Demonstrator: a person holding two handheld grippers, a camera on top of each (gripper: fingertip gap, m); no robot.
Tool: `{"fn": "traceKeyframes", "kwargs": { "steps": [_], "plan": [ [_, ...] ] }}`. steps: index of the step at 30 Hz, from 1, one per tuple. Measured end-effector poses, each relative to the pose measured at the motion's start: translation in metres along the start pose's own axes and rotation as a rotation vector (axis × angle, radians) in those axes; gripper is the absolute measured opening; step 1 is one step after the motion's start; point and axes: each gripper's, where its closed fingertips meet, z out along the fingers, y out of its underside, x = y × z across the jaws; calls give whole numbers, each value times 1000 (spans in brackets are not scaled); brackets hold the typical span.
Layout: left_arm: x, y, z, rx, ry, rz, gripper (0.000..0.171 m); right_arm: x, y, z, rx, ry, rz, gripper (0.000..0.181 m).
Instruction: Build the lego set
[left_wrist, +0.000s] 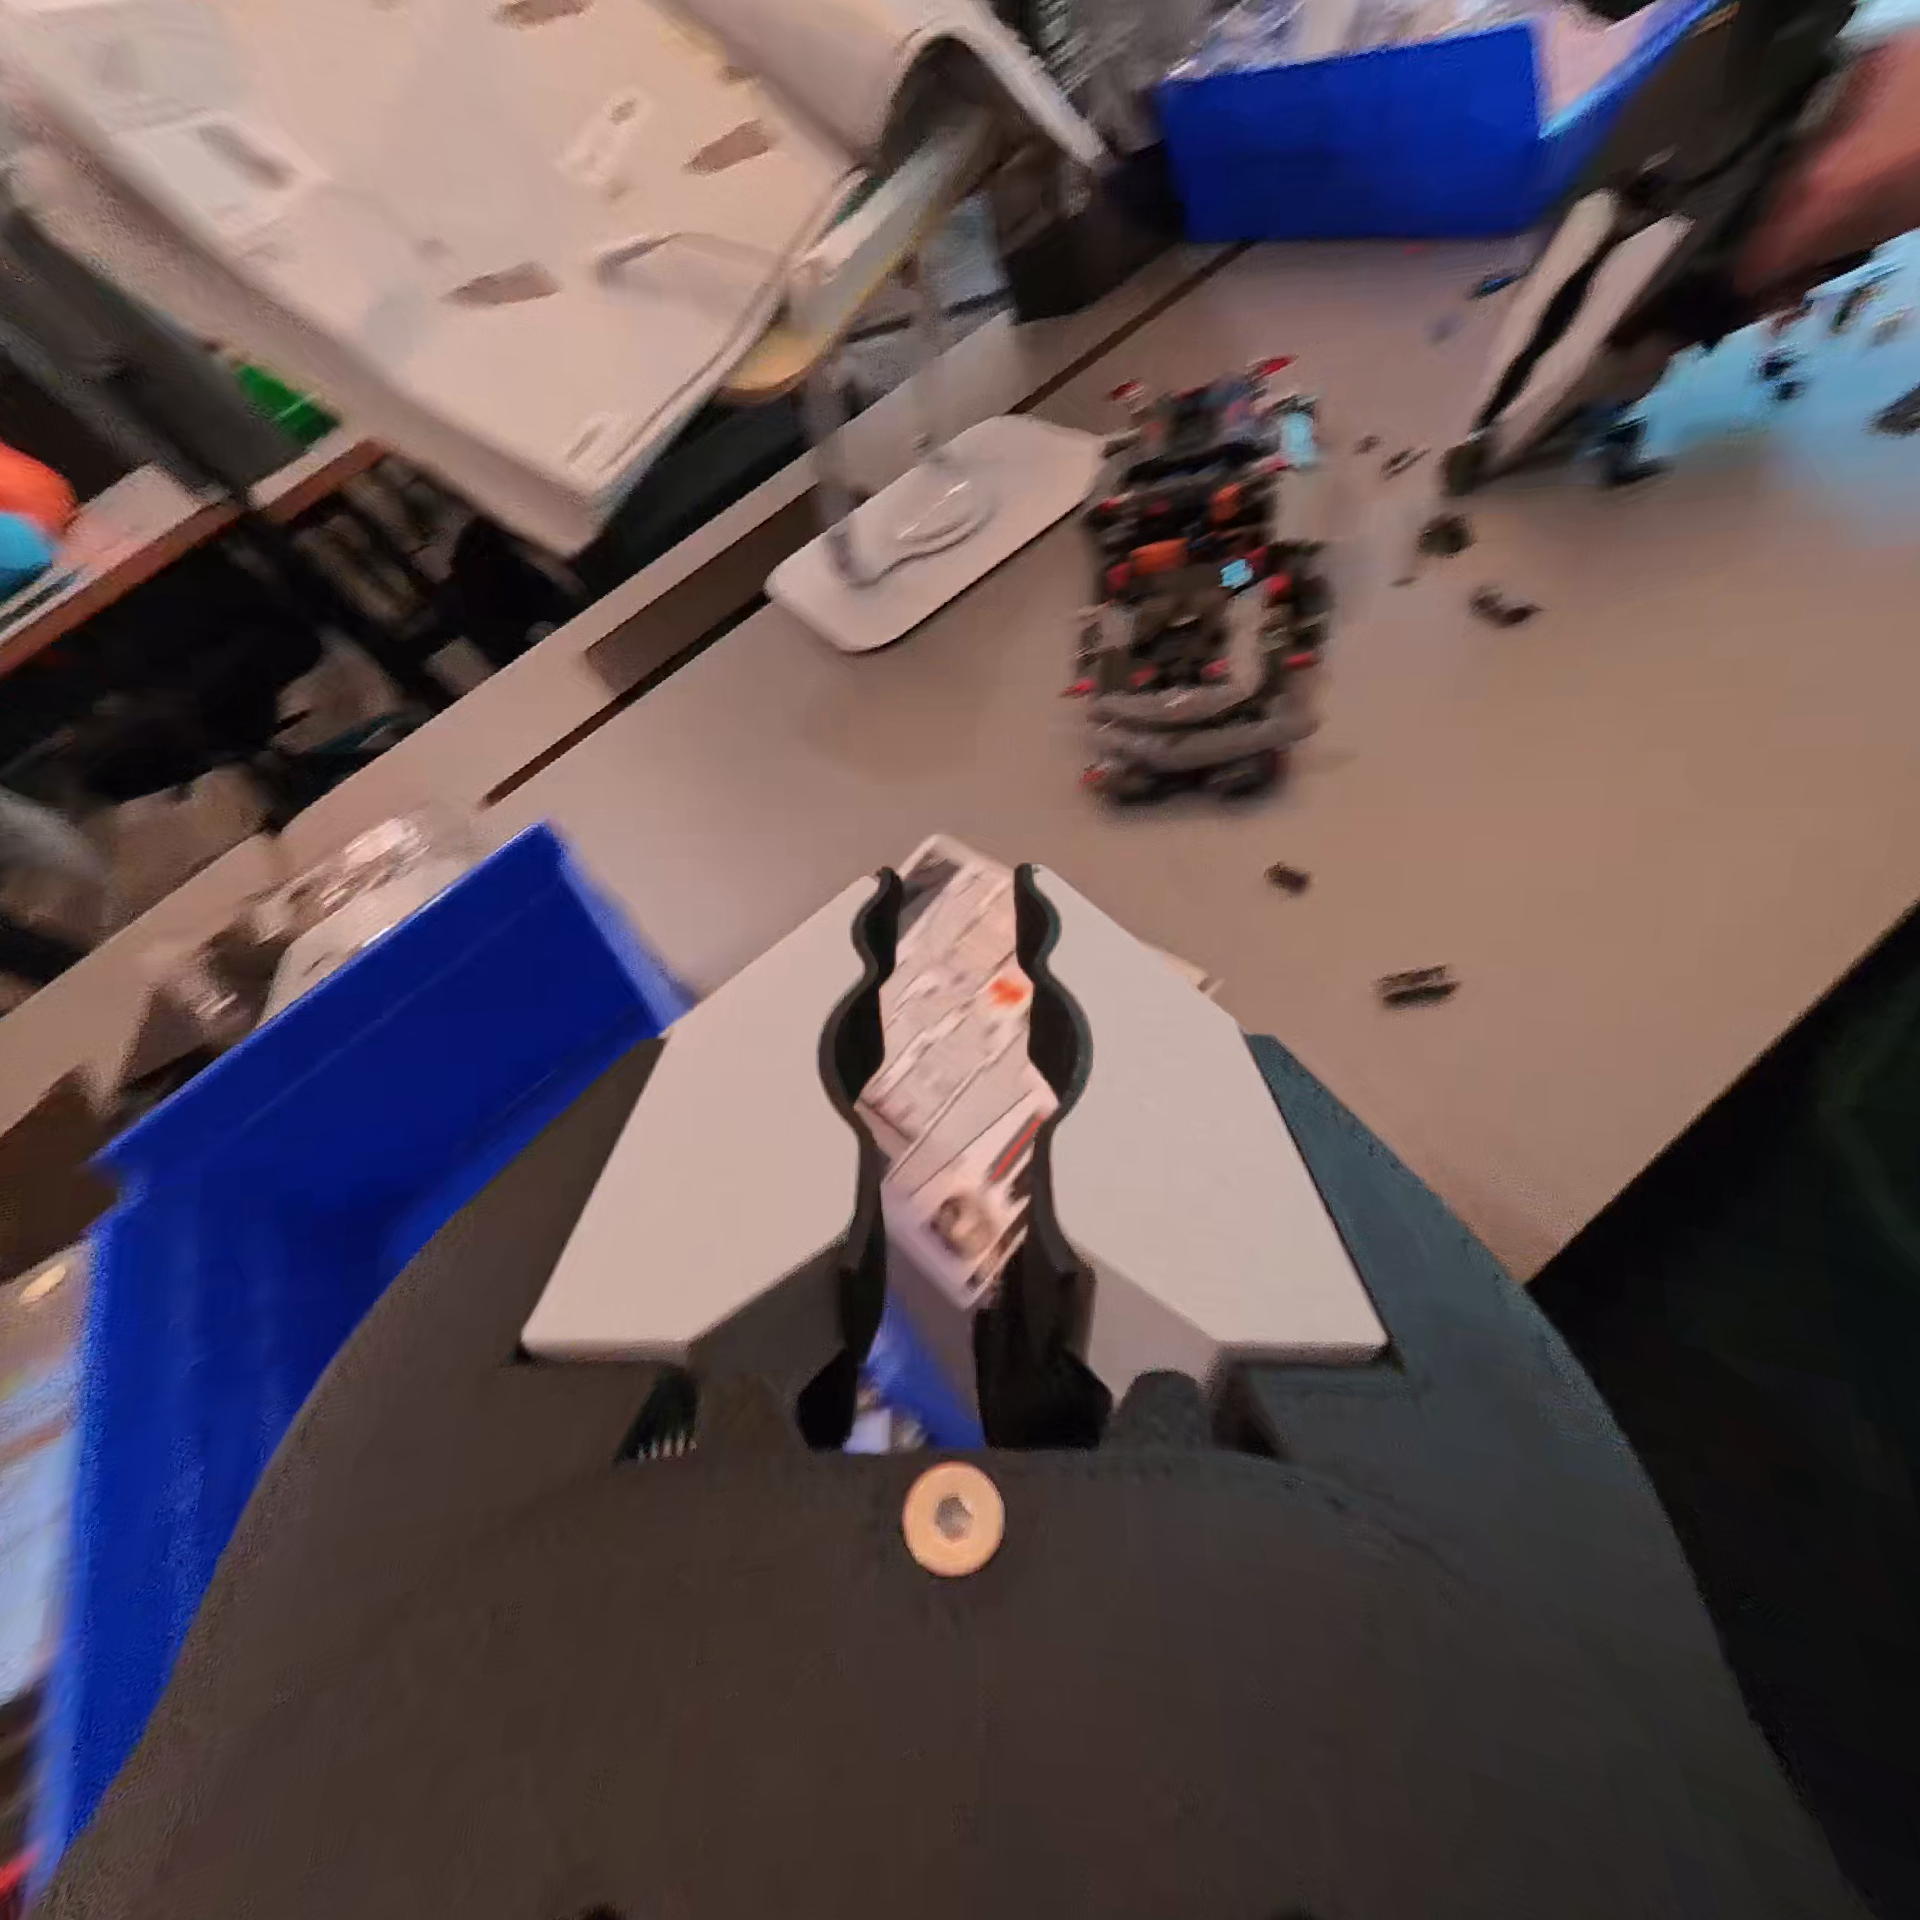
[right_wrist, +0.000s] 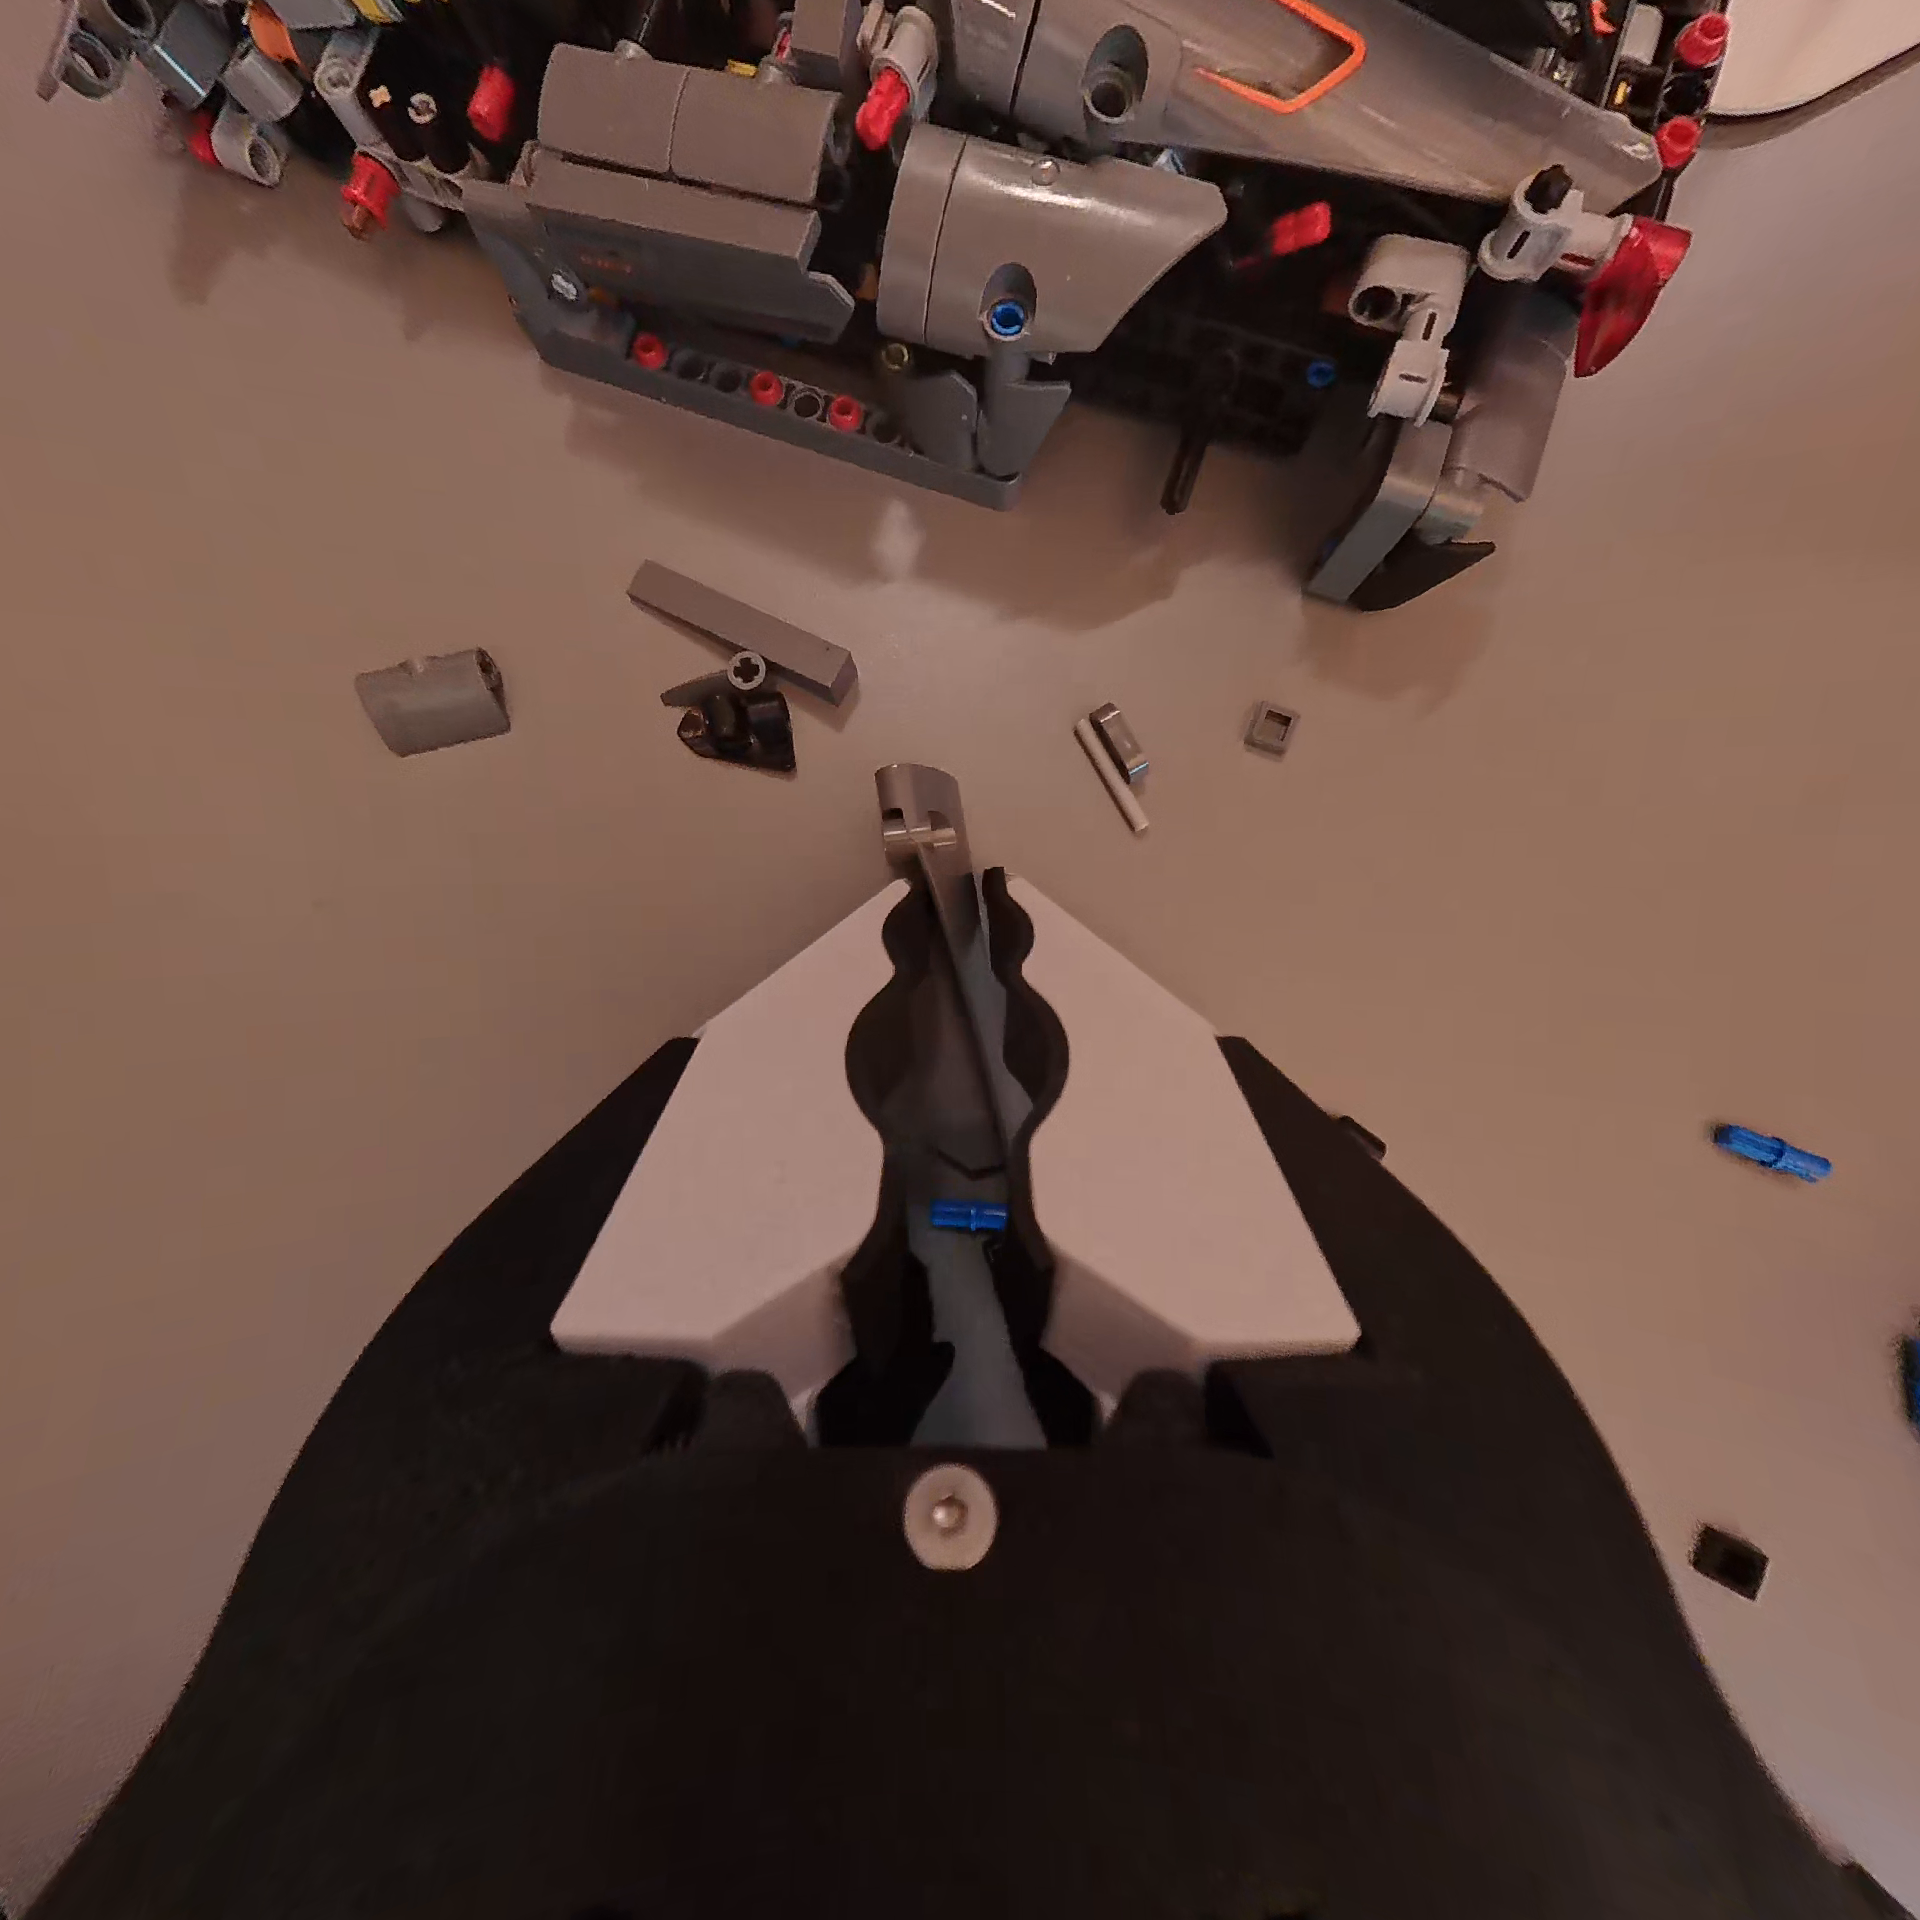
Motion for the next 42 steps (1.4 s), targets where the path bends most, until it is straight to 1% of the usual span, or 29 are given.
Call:
{"fn": "traceKeyframes", "kwargs": {
  "steps": [2,4,6,7,9,10,12,14,18,20,21,24,26,28,31,33,34,37,40,42],
  "plan": [
    [-38,25,-20,-74,-78,-39,23,0,0,0,-1,-1,4,8],
    [-71,54,-31,-162,-133,-61,28,0,0,0,-3,-3,8,8],
    [-97,80,-33,-248,-177,-15,30,0,0,0,-5,-5,14,8],
    [-106,92,-30,-280,-168,-12,33,0,0,0,-8,-4,16,8],
    [-111,113,-18,-325,-104,6,33,0,0,0,-14,3,13,8],
    [-111,125,-11,-369,-71,38,34,0,1,0,-17,5,17,9],
    [-117,150,1,-479,-65,117,33,0,1,0,-21,8,24,9],
    [-119,163,10,-535,-46,160,34,0,1,0,-23,10,28,9],
    [-121,170,17,-548,7,171,35,0,1,0,-34,7,38,9],
    [-117,175,20,-563,64,138,34,0,1,0,-43,4,42,9],
    [-117,176,23,-563,66,141,34,0,1,0,-47,4,44,8],
    [-111,187,29,-614,92,145,34,1,1,0,-57,5,54,8],
    [-108,190,27,-636,96,127,33,0,1,0,-59,6,60,8],
    [-107,184,21,-609,94,76,33,0,1,0,-64,5,70,8],
    [-94,172,10,-559,139,-3,34,1,1,0,-71,1,77,8],
    [-86,170,3,-555,164,-8,31,1,1,0,-76,-3,84,7],
    [-85,172,1,-571,158,-9,31,1,0,0,-80,-4,86,6],
    [-76,181,6,-593,207,-3,32,1,0,1,-93,-5,83,6],
    [-70,197,12,-666,236,11,28,2,0,1,-98,-2,78,6],
    [-62,199,16,-660,277,10,26,1,0,1,-94,0,78,6]
  ]
}}
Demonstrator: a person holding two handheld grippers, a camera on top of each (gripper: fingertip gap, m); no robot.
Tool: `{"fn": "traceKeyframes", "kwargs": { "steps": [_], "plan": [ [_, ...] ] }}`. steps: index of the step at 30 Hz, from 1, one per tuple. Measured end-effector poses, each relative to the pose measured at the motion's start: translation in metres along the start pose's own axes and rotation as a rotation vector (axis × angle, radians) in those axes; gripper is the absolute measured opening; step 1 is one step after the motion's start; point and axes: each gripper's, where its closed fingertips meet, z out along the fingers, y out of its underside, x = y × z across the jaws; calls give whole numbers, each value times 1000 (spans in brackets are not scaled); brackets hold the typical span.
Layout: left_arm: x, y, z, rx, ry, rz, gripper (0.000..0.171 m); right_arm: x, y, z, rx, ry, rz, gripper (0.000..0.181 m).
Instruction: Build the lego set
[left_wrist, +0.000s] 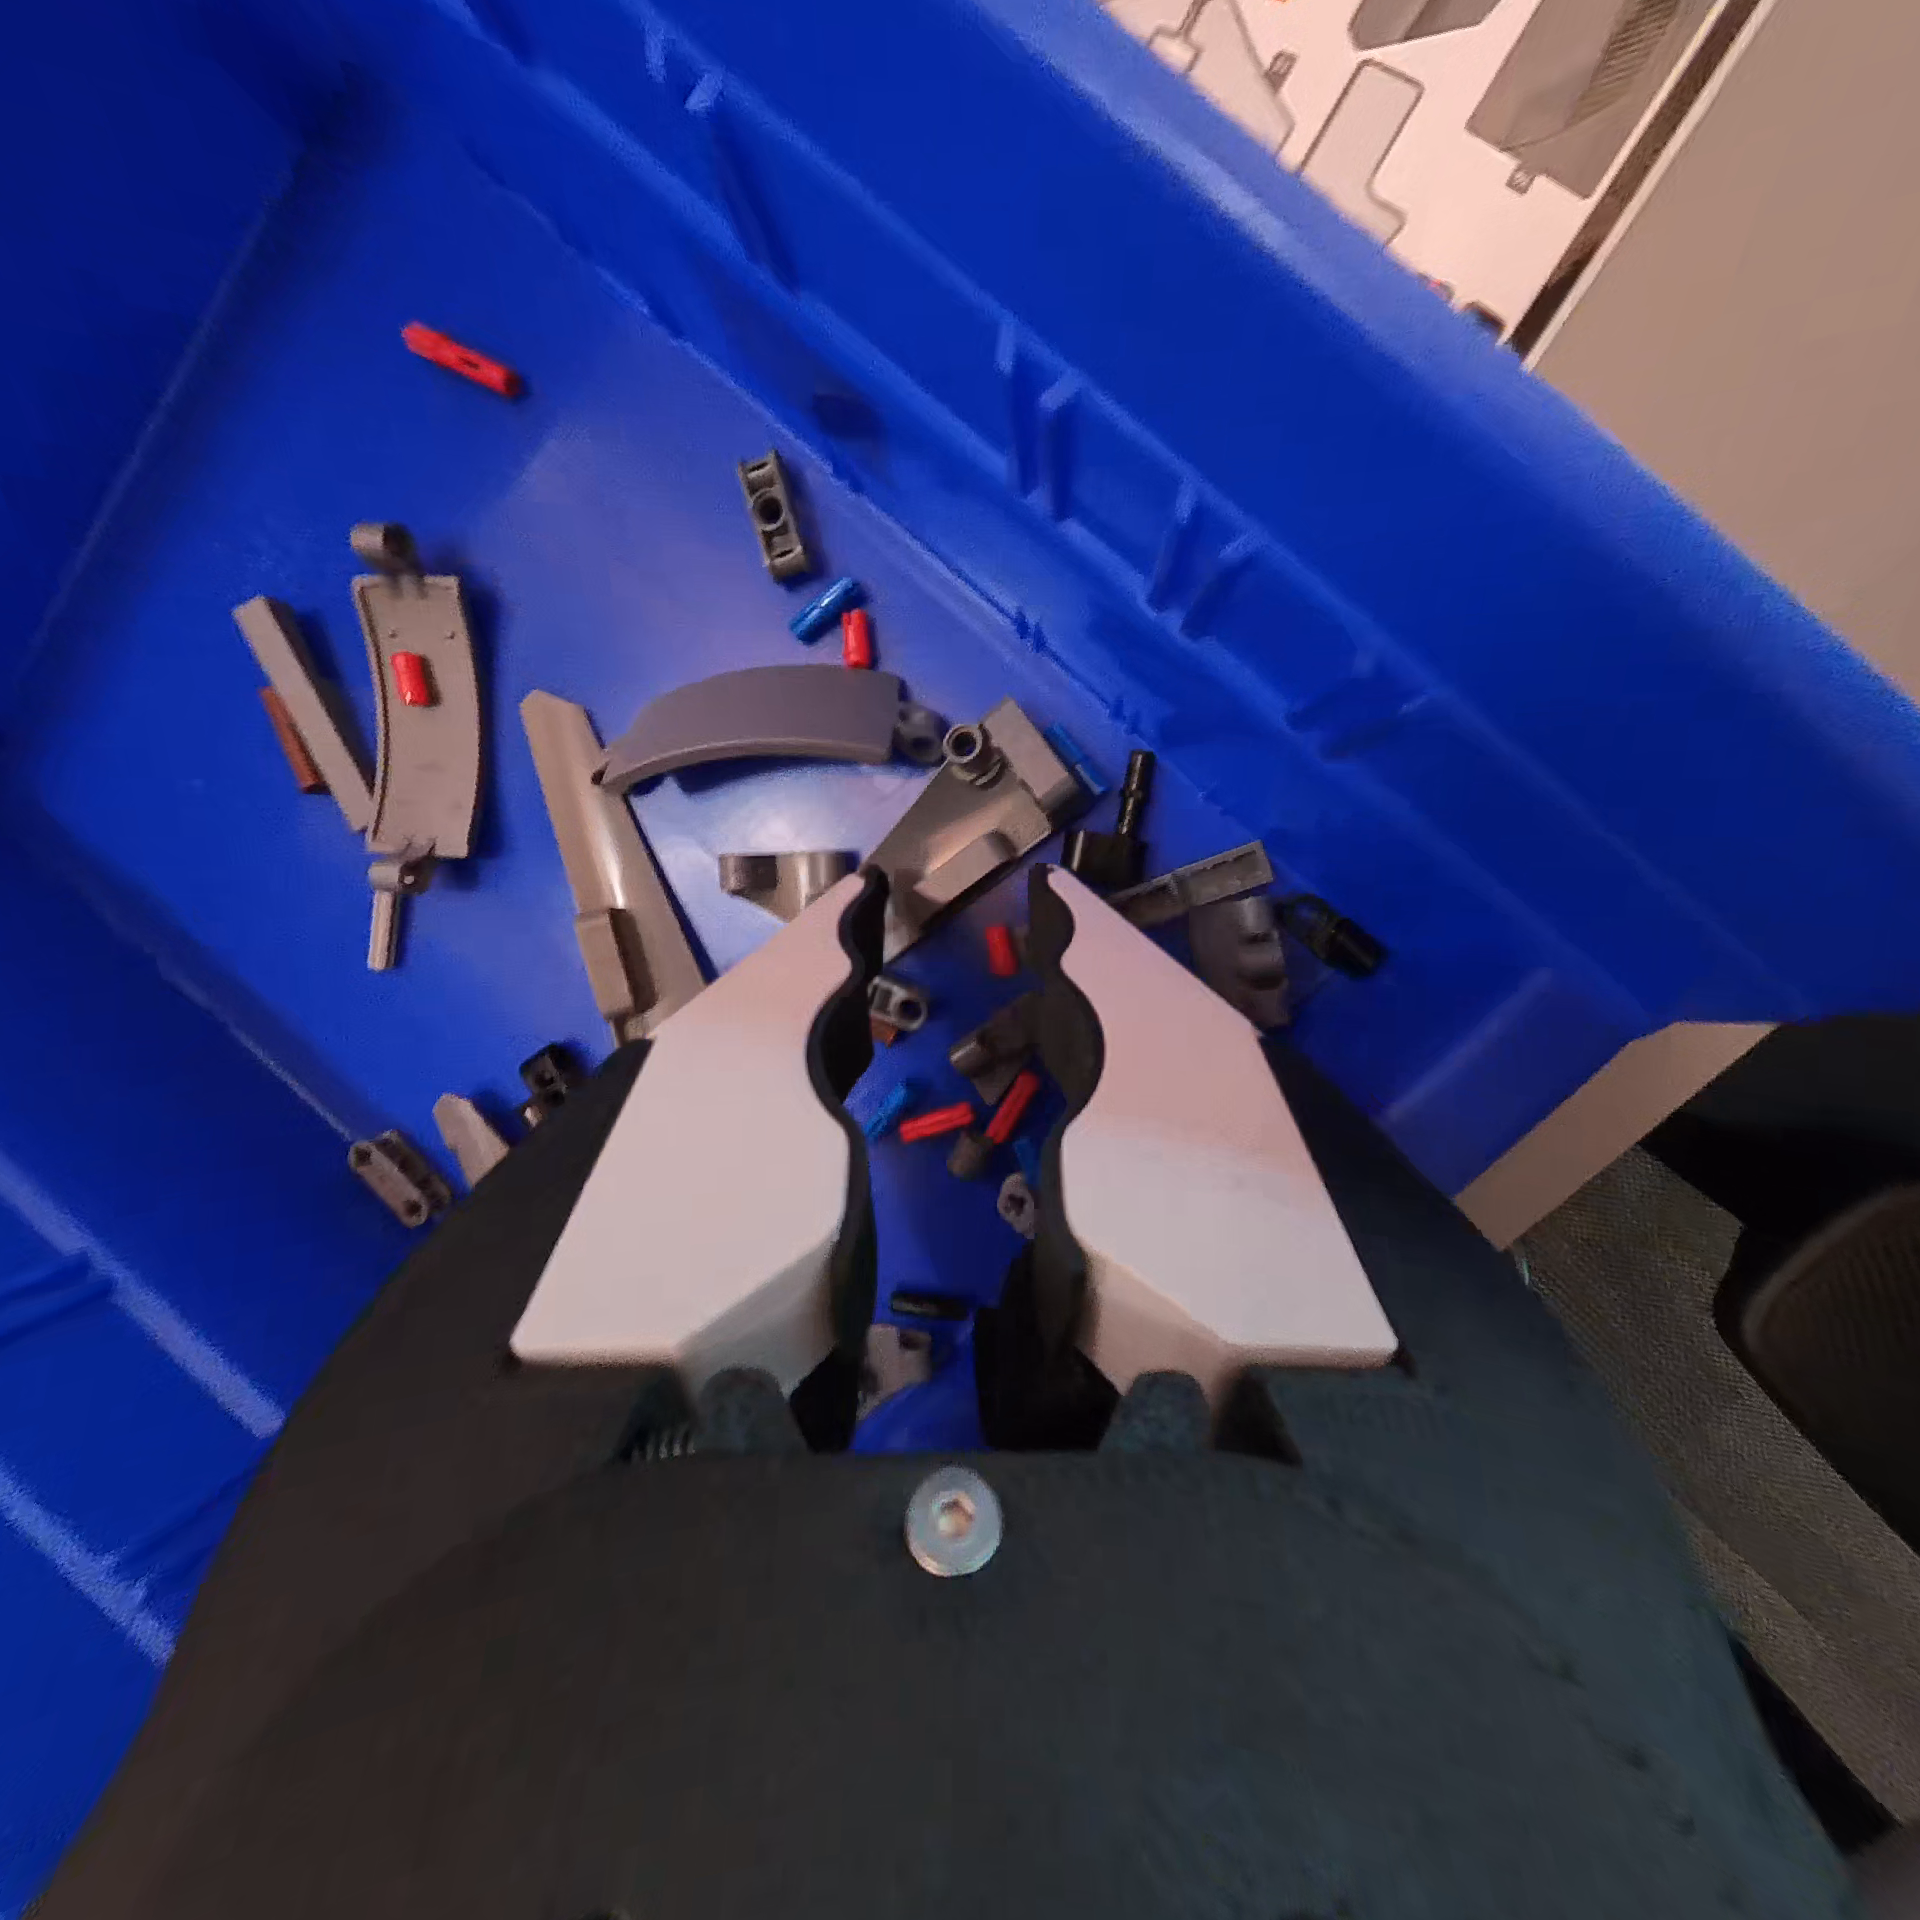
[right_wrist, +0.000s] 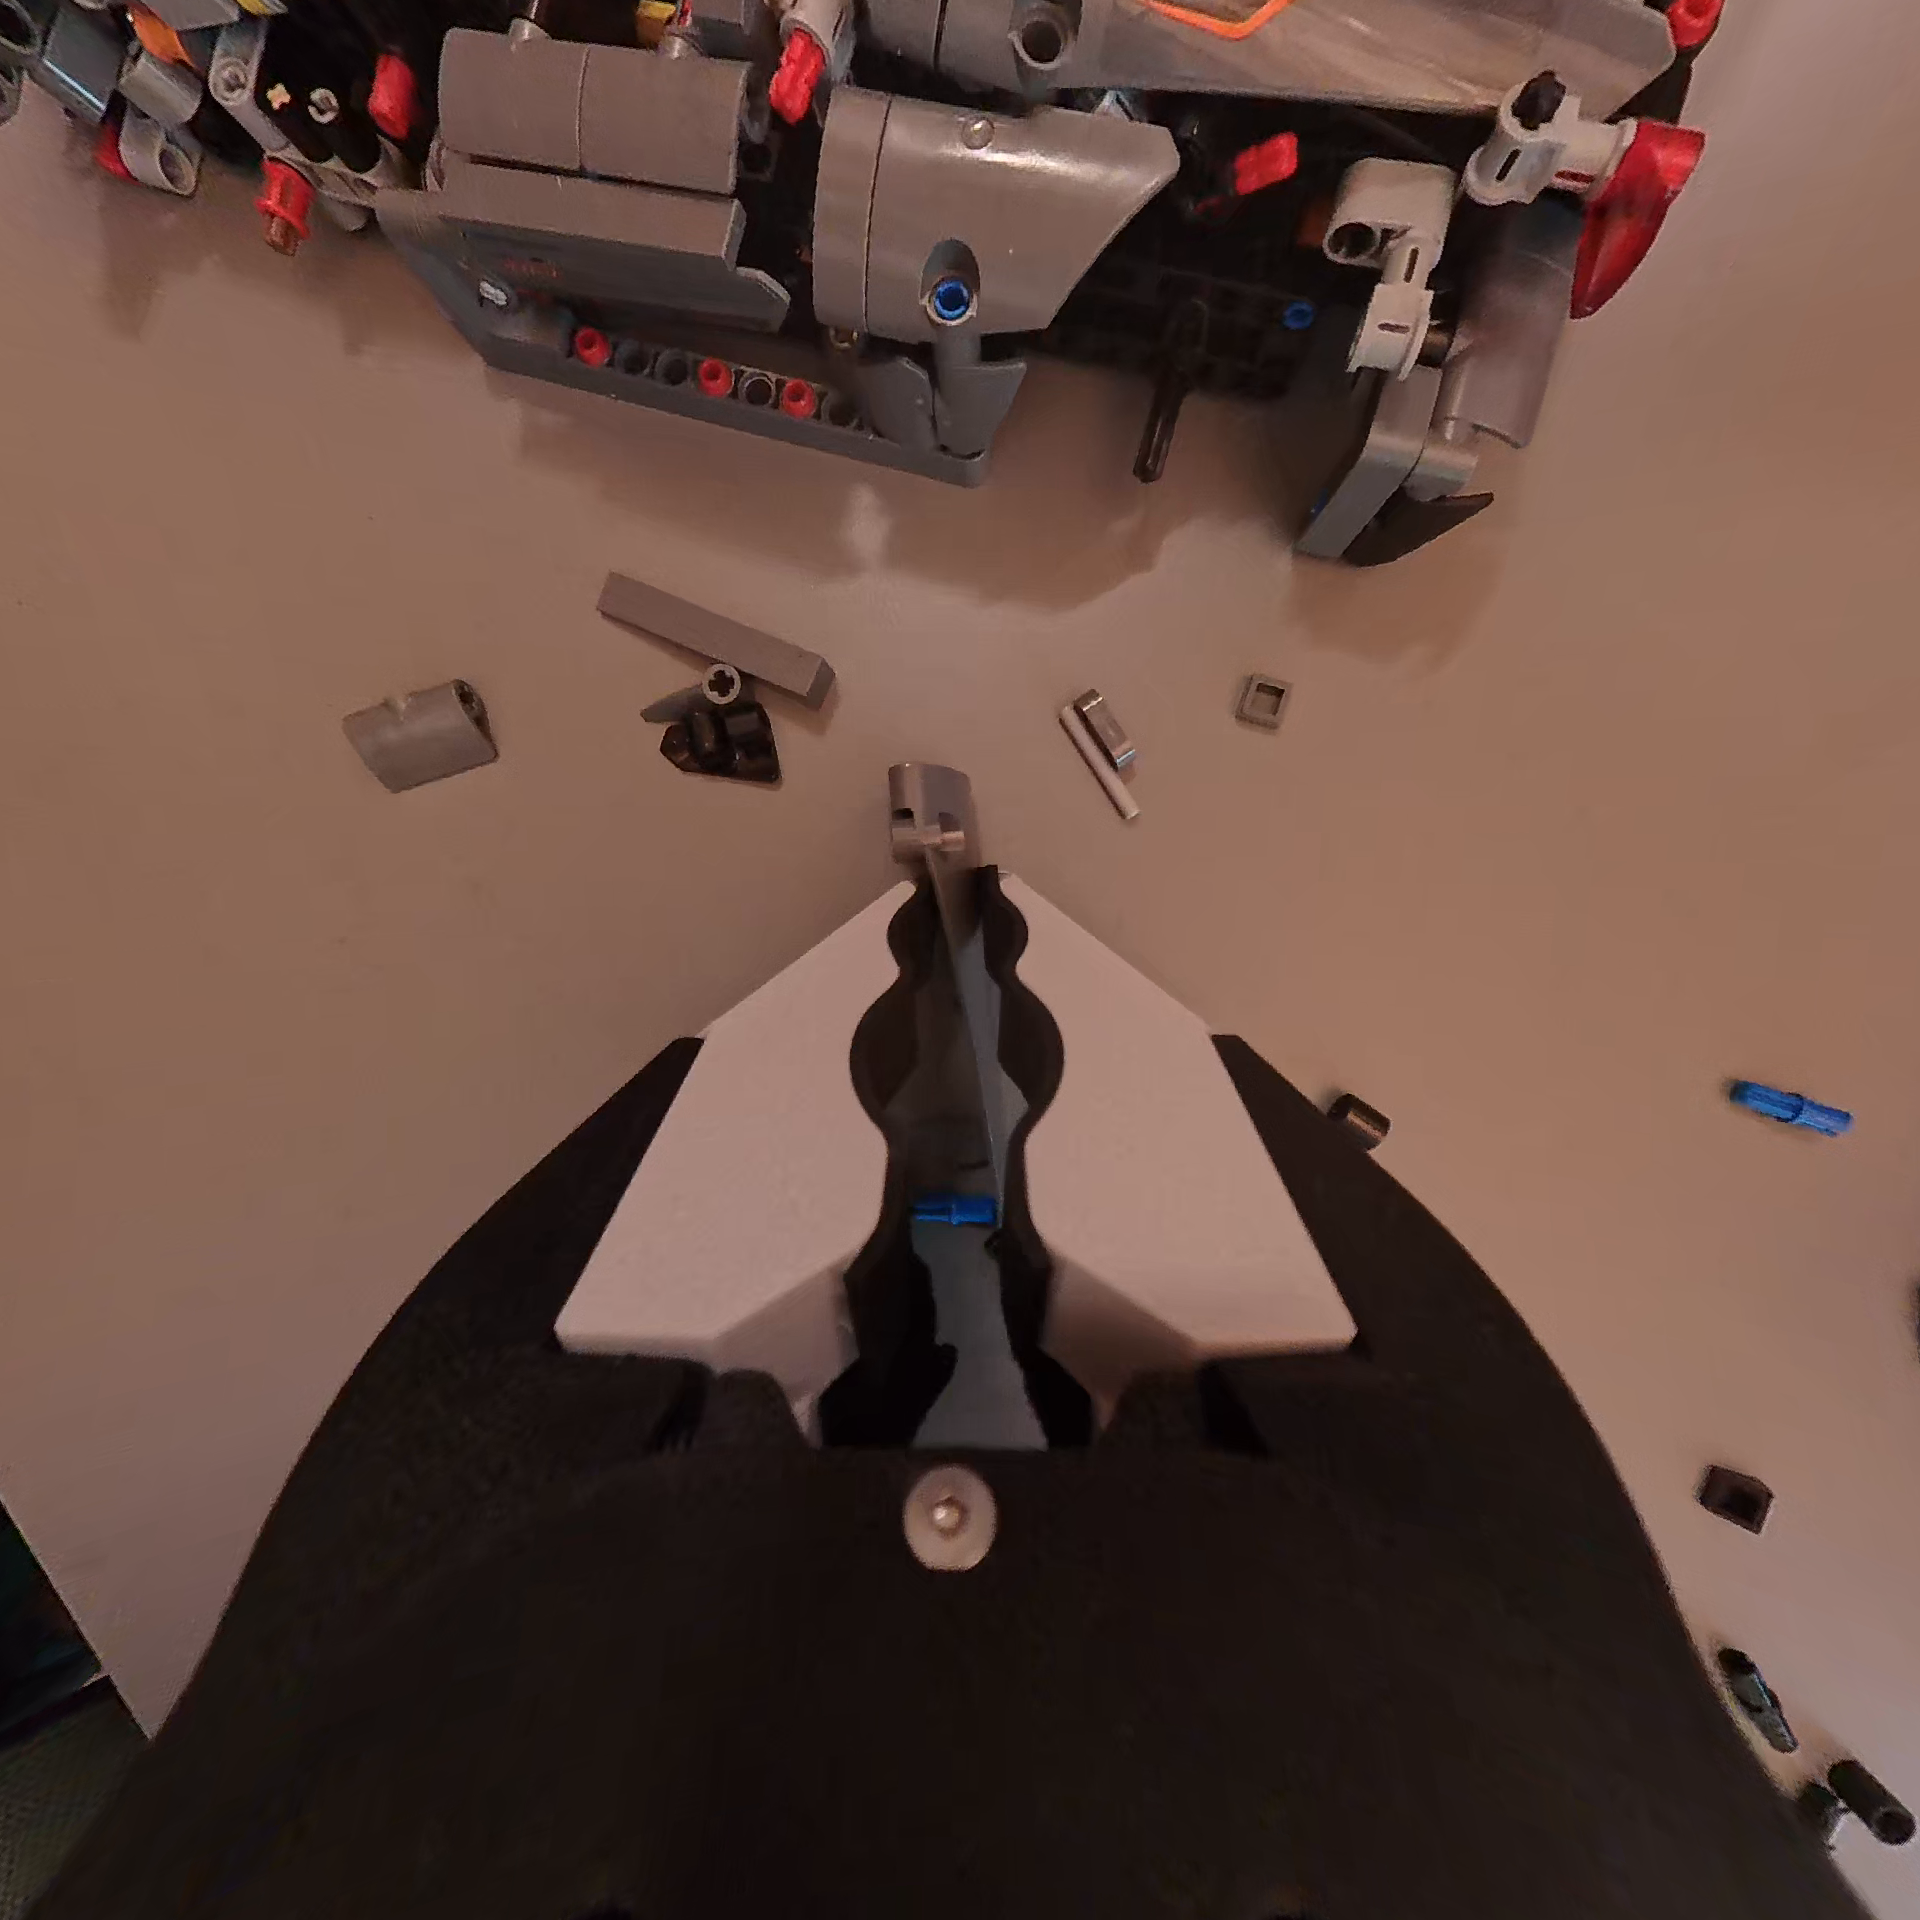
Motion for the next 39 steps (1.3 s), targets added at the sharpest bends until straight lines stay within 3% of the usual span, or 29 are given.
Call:
{"fn": "traceKeyframes", "kwargs": {
  "steps": [13,24,28,31,36,39],
  "plan": [
    [-6,0,4,-65,-3,57,6,-1,0,0,65,-12,7,7],
    [-26,-41,-49,112,-154,-20,5,3,5,-10,101,91,-19,33],
    [-19,-70,-72,197,-173,-29,6,8,4,-26,166,153,-3,29],
    [-4,-105,-88,295,-134,-17,5,12,-8,-49,278,261,-58,0],
    [46,-172,-91,439,49,32,5,7,-26,-91,434,413,-126,0],
    [71,-205,-80,488,159,43,5,-21,-48,-110,529,409,-197,9]
  ]
}}
